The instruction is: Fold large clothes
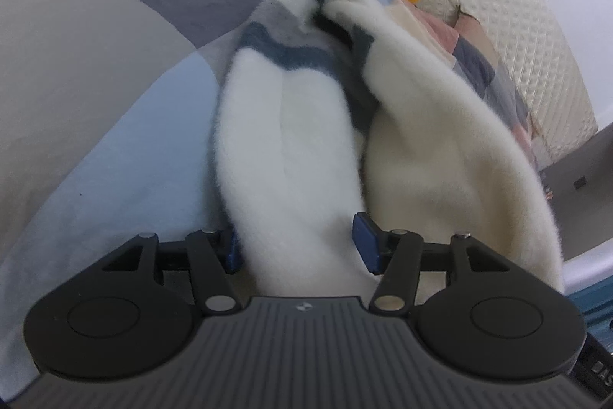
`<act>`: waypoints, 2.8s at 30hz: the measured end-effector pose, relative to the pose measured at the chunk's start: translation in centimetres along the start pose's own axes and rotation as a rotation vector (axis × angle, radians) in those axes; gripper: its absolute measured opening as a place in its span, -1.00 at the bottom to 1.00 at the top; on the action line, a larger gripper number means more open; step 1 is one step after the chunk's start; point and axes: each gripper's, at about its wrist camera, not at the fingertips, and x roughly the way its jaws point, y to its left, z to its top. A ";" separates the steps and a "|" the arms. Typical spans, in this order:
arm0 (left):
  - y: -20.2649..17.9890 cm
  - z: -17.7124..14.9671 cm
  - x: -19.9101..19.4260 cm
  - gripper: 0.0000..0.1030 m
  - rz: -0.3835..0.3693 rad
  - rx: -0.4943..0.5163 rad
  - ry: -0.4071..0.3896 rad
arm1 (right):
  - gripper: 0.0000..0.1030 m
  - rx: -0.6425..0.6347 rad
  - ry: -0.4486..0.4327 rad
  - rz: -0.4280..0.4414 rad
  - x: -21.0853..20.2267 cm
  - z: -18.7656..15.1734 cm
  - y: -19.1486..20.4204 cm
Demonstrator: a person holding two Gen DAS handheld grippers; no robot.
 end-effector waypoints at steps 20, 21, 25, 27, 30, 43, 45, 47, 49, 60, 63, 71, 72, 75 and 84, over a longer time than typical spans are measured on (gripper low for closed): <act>0.0 8.4 -6.5 -0.77 0.346 0.134 -0.201 | -0.69 -0.053 -0.060 0.073 -3.1 0.0 1.0; -0.2 9.9 -7.0 -0.77 0.376 0.155 -0.224 | -0.69 -0.046 -0.058 0.090 -3.1 0.0 0.9; -2.1 16.3 -9.2 -0.77 0.480 0.276 -0.323 | -0.69 -0.053 -0.044 0.131 -2.6 0.0 1.3; -3.5 18.5 -10.3 -0.77 0.508 0.369 -0.374 | -0.69 -0.061 -0.033 0.154 -2.4 -0.1 1.6; -4.8 20.6 -11.3 -0.77 0.558 0.510 -0.432 | -0.69 -0.096 0.003 0.181 -1.9 -0.7 2.4; 7.2 12.4 -8.7 -0.76 0.436 0.492 -0.228 | -0.69 -0.246 0.183 0.132 0.6 -3.4 5.2; 8.0 11.0 -9.4 -0.76 0.342 0.462 -0.184 | -0.68 -0.227 0.194 0.125 0.5 -3.4 5.0; 8.1 9.7 -9.8 -0.75 0.273 0.468 -0.154 | -0.67 -0.206 0.202 0.122 0.6 -3.3 4.8; 8.0 8.6 -10.3 -0.75 0.222 0.477 -0.128 | -0.65 -0.194 0.205 0.122 0.6 -3.2 4.7; 14.1 7.3 -18.9 0.16 -0.062 -0.086 -0.215 | -0.63 -0.180 0.242 0.112 1.3 -3.6 4.8; 17.2 7.1 -19.5 0.16 -0.102 -0.334 -0.209 | -0.63 -0.184 0.246 0.105 1.5 -3.5 4.9; 20.1 5.1 -20.4 0.28 -0.226 -0.776 -0.263 | -0.63 -0.189 0.250 0.092 1.9 -3.5 5.2; 19.9 5.2 -20.5 0.28 -0.228 -0.781 -0.258 | -0.63 -0.191 0.251 0.091 2.0 -3.5 5.3; 19.3 5.6 -20.7 0.39 -0.184 -0.769 -0.217 | -0.63 -0.191 0.254 0.089 2.1 -3.5 5.3; 20.3 6.3 -17.9 0.39 -0.057 -0.855 -0.205 | -0.63 -0.202 0.248 0.083 1.9 -3.8 5.4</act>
